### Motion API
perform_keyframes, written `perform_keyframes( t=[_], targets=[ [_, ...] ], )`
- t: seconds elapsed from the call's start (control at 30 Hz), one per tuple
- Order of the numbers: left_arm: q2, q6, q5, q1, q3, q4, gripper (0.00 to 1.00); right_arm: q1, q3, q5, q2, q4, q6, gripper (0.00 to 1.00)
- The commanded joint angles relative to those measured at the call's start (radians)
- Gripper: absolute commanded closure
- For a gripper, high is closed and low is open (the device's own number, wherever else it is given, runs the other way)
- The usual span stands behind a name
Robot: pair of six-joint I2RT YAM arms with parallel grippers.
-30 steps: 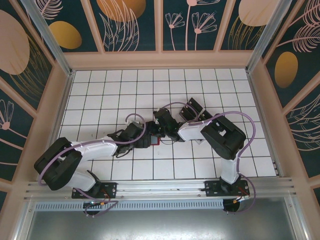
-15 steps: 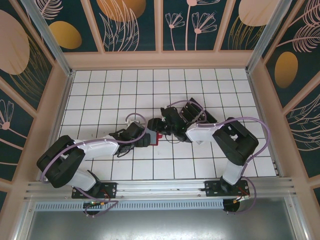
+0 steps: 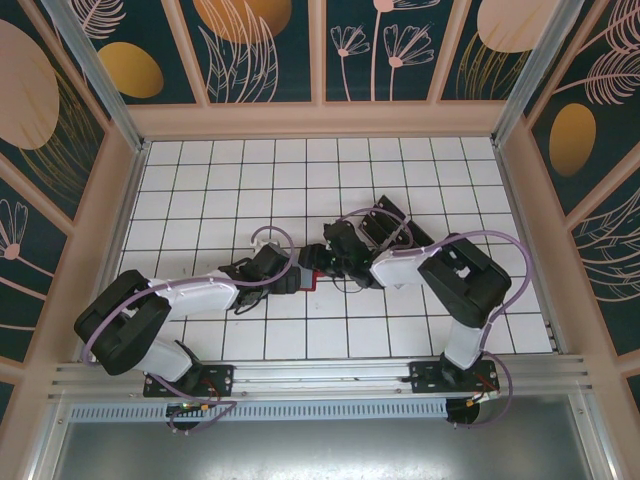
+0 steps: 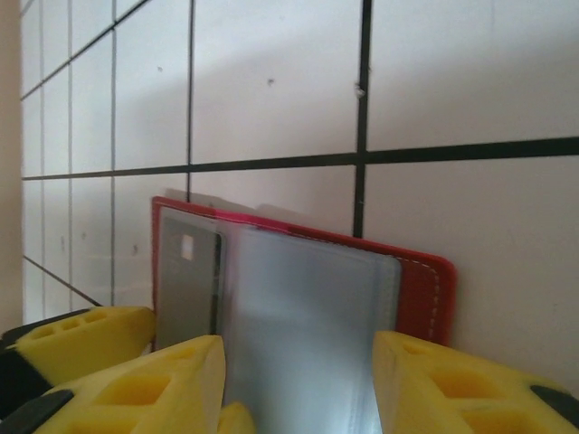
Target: Put the credit cards into the card holder
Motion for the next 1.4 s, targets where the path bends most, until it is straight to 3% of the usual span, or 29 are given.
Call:
perform_keyframes(
  t=[0.0,0.97,1.37],
  targets=[
    [0.032,-0.023,0.012,0.002,-0.02,-0.057,0.02,0.011,0.011,0.011,0.031,0.009,0.004,0.53],
    [-0.002,-0.018,0.022,0.0,-0.038,-0.035,0.01,0.045,0.076,-0.013,0.057,-0.004,-0.002,0.56],
    [-0.248,-0.049,-0.051,0.001,-0.016,-0.112,0.01,0.046,0.062,-0.037,0.048,0.036,0.027,0.57]
  ],
)
